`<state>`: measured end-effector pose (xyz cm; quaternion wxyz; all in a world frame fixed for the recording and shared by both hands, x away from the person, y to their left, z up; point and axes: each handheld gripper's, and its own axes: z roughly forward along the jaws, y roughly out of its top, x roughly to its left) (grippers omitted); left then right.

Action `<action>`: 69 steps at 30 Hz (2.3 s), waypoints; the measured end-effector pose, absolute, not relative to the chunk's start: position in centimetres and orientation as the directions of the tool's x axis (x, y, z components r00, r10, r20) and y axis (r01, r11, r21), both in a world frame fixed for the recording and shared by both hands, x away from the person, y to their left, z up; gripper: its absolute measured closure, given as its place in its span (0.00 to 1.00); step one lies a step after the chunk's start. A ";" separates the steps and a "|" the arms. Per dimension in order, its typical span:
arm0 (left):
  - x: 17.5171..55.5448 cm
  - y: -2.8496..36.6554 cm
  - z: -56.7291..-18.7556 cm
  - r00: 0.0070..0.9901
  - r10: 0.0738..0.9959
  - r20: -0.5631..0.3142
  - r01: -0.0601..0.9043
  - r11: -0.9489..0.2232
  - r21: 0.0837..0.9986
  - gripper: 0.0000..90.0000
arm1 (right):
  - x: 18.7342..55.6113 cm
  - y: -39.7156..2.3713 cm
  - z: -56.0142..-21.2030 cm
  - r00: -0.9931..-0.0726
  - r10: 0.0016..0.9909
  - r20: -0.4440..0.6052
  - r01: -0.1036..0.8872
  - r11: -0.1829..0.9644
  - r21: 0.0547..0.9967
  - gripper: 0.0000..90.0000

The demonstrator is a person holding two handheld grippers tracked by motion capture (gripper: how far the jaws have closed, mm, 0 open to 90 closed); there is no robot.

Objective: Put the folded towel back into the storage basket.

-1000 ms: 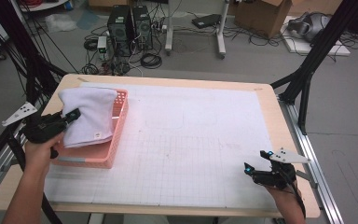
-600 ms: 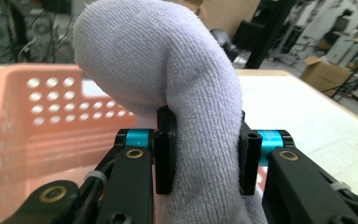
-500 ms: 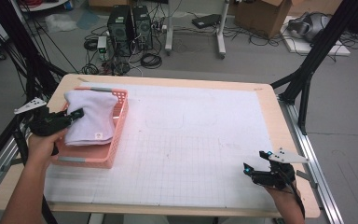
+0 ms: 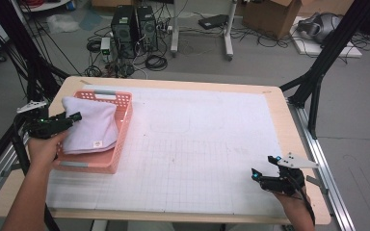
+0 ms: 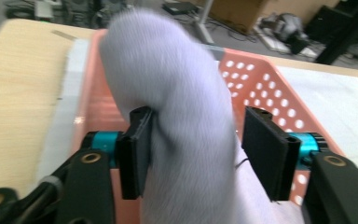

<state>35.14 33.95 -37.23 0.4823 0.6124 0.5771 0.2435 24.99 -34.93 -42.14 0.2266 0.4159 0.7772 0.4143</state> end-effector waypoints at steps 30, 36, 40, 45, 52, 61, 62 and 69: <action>37.1 28.9 -38.8 0.275 0.958 -0.084 0.604 -0.104 0.790 0.40 | 25.0 -34.9 -42.1 -0.551 0.834 -0.012 0.459 0.316 0.830 0.21; 37.5 28.6 -39.2 0.266 0.962 -0.058 0.648 -0.134 0.749 0.42 | 25.0 -35.0 -42.1 -0.550 0.835 -0.011 0.463 0.316 0.828 0.21; 38.2 28.2 -39.8 0.265 0.961 -0.074 0.708 -0.142 0.692 0.43 | 25.0 -34.9 -42.2 -0.552 0.834 -0.011 0.463 0.317 0.828 0.21; 38.8 27.8 -40.6 0.252 0.965 -0.067 0.749 -0.150 0.645 0.43 | 25.0 -34.9 -42.2 -0.553 0.833 -0.009 0.462 0.316 0.829 0.21; 39.1 27.8 -41.1 0.302 0.948 -0.096 0.760 -0.179 0.625 0.44 | 25.0 -34.8 -42.1 -0.558 0.830 -0.015 0.456 0.322 0.830 0.21; 38.9 27.6 -41.2 0.450 0.876 -0.174 0.732 -0.251 0.633 0.46 | 25.0 -34.7 -42.2 -0.557 0.831 -0.012 0.461 0.321 0.827 0.21; 38.9 27.7 -41.2 0.449 0.876 -0.179 0.734 -0.247 0.632 0.45 | 25.0 -34.7 -42.2 -0.558 0.830 -0.013 0.461 0.322 0.827 0.21; 39.3 28.3 -41.3 0.333 0.926 -0.177 0.762 -0.153 0.630 0.36 | 25.0 -34.8 -42.2 -0.556 0.831 -0.011 0.462 0.320 0.827 0.21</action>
